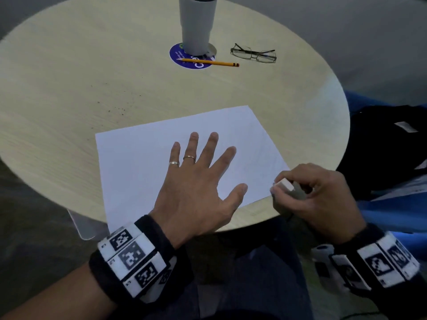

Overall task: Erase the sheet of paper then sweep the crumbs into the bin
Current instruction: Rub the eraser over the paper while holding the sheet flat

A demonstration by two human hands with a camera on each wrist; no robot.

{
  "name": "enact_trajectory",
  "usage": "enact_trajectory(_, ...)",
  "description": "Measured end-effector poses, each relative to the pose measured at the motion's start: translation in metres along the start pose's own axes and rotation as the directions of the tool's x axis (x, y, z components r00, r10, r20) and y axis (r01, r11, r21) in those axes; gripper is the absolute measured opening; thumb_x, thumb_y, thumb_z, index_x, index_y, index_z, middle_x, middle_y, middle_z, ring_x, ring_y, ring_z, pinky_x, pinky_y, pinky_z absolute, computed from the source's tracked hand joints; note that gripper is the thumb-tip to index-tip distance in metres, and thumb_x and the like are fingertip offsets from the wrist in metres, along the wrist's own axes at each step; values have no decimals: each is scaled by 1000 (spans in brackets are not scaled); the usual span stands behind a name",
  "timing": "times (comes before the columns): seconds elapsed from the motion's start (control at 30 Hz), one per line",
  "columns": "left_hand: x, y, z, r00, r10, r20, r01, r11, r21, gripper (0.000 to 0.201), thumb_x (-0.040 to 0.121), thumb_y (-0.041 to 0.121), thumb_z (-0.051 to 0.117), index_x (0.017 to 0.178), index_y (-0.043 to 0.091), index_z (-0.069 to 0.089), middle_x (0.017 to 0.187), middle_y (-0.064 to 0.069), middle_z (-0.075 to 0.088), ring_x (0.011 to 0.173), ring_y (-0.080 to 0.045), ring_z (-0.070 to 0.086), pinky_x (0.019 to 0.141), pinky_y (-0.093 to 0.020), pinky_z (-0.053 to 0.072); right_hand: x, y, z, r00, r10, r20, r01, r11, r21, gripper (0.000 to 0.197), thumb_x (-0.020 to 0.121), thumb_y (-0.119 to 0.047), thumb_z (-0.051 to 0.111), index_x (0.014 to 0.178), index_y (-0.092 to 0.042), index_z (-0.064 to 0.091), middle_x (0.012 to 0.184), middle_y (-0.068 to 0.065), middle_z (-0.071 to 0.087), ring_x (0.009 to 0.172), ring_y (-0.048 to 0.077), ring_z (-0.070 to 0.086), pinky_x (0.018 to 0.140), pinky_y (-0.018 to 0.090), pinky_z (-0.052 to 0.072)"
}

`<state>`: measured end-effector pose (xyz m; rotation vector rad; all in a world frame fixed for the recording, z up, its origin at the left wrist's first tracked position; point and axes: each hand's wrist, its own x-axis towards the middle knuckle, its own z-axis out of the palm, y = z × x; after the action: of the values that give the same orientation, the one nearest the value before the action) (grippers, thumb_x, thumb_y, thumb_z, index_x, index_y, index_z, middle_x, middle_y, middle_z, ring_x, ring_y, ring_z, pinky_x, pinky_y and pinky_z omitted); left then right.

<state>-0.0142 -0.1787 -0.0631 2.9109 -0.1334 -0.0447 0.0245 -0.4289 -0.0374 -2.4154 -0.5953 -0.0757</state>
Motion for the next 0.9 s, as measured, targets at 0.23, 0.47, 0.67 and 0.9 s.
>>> enact_trajectory(0.23, 0, 1, 1, 1000, -2, 0, 2, 1000, -11, 79, 97, 79, 18, 166, 43, 8, 176, 2, -9, 161, -30, -13, 128, -59, -3, 13, 13, -8, 992, 44, -122, -47, 999, -24, 16, 83, -9, 88, 78, -20, 77, 71, -5, 68, 67, 16, 58, 67, 26, 46)
enact_trajectory(0.47, 1, 1, 2, 1000, -11, 8, 11, 1000, -10, 80, 95, 81, 15, 166, 44, 3, 175, 4, -13, 161, -28, -17, 128, -58, -5, 23, 14, 6, 993, 66, -94, -64, 998, 23, 18, 82, -10, 83, 70, -19, 73, 70, 0, 68, 72, 22, 63, 70, 40, 51)
enact_trajectory(0.67, 2, 1, 2, 1000, -16, 0, 16, 1000, -20, 81, 95, 83, 14, 165, 45, 1, 175, 5, -15, 160, -26, -21, 127, -57, -6, 22, -15, 23, 997, -60, -43, 59, 998, -31, 15, 84, -16, 80, 72, -21, 74, 70, -6, 67, 72, 18, 61, 70, 32, 47)
enact_trajectory(0.9, 2, 2, 3, 1000, -17, 4, 17, 1000, -24, 81, 95, 83, 14, 166, 45, 2, 175, 4, -15, 160, -27, -21, 127, -58, -7, 35, 11, 11, 986, 65, -152, -68, 998, -14, 14, 85, -14, 82, 75, -20, 74, 72, -5, 68, 73, 18, 62, 71, 38, 52)
